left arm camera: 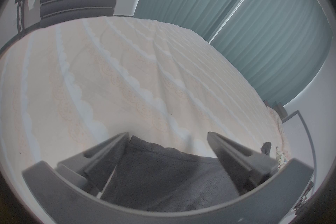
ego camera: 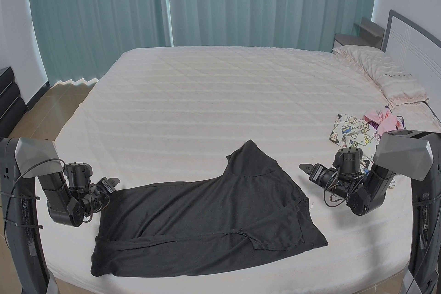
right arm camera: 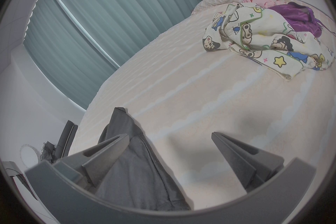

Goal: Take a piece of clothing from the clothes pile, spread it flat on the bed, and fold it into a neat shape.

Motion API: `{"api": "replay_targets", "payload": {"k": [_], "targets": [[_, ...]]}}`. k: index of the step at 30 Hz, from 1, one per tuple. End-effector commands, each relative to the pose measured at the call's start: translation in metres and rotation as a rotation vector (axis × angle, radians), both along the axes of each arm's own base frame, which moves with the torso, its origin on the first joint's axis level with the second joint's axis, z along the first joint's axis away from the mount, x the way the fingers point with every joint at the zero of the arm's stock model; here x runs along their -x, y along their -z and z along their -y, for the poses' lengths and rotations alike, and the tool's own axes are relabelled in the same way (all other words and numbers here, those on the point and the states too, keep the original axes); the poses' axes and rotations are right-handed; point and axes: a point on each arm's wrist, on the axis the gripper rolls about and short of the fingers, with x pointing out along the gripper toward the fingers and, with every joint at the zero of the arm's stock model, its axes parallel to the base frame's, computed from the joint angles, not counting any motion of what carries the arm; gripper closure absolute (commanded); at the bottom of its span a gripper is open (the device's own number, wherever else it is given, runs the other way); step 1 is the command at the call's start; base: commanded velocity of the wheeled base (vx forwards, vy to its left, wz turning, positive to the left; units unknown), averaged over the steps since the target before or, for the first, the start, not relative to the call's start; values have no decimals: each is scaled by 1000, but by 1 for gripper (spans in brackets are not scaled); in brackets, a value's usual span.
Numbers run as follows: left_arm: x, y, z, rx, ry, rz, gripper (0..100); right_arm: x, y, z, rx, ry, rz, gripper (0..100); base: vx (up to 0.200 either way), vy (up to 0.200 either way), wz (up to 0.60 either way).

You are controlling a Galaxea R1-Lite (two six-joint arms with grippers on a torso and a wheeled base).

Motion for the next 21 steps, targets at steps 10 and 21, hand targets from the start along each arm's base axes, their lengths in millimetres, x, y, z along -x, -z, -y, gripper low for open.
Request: {"api": "replay_targets", "payload": {"k": [10, 21], "targets": [[2, -3, -16, 31, -54, 17, 100, -35, -17, -22, -2, -123, 3, 0, 0, 0, 0], [0, -14, -31, 63, -118, 65, 100, -67, -23, -51, 44, -269, -15, 0, 0, 0, 0]]}}
